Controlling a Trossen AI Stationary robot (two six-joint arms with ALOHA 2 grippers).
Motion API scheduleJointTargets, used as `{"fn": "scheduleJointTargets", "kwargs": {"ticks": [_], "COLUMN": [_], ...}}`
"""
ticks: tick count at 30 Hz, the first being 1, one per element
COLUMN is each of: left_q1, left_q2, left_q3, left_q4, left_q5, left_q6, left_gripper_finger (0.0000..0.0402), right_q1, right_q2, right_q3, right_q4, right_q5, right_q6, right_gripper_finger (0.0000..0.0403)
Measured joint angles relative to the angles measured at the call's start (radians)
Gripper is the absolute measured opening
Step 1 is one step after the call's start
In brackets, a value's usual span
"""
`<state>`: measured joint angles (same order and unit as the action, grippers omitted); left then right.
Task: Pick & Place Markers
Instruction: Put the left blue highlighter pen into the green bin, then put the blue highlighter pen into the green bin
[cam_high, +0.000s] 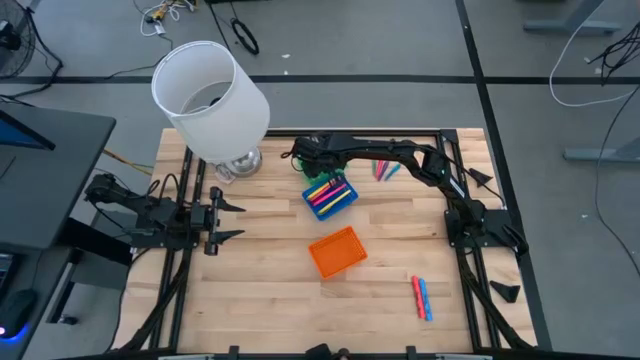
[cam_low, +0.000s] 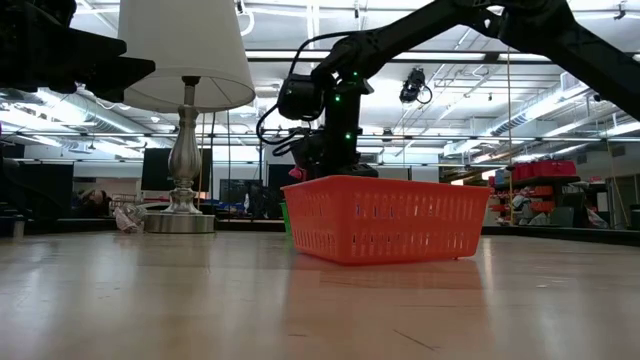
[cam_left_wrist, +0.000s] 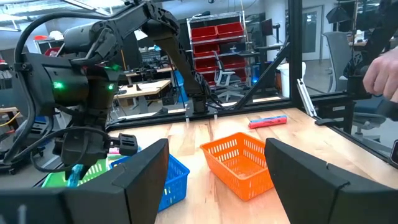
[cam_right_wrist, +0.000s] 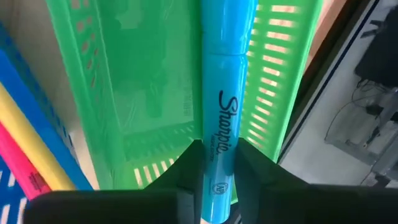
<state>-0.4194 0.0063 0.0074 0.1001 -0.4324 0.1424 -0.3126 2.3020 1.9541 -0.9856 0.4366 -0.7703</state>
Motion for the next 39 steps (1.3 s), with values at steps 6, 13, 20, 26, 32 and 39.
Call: {"fn": "scheduleJointTargets", "kwargs": {"ticks": [6, 13, 20, 26, 32, 39], "left_q1": [0.0, 0.0, 0.0, 0.0, 0.0, 0.0], "left_q2": [0.0, 0.0, 0.0, 0.0, 0.0, 0.0], "left_q3": [0.0, 0.0, 0.0, 0.0, 0.0, 0.0], "left_q4": [0.0, 0.0, 0.0, 0.0, 0.0, 0.0], "left_q5": [0.0, 0.0, 0.0, 0.0, 0.0, 0.0], "left_q6": [0.0, 0.0, 0.0, 0.0, 0.0, 0.0], "left_gripper_finger": [0.0273, 0.0273, 0.0273, 0.0273, 0.0273, 0.0273], "right_q1": [0.003, 0.005, 0.006, 0.006, 0.007, 0.006], "right_q2": [0.0, 0.0, -0.041, -0.107, -0.167, -0.223], "right_q3": [0.0, 0.0, 0.003, 0.004, 0.004, 0.004], "right_q4": [-0.019, -0.016, -0.017, -0.049, -0.079, -0.117], "right_q5": [0.0, 0.038, 0.071, 0.057, 0.014, -0.134], "right_q6": [0.002, -0.029, 0.15, 0.506, 0.903, 1.33], "right_gripper_finger": [0.0122, 0.0174, 0.0173, 0.0162, 0.0162, 0.0162]}}
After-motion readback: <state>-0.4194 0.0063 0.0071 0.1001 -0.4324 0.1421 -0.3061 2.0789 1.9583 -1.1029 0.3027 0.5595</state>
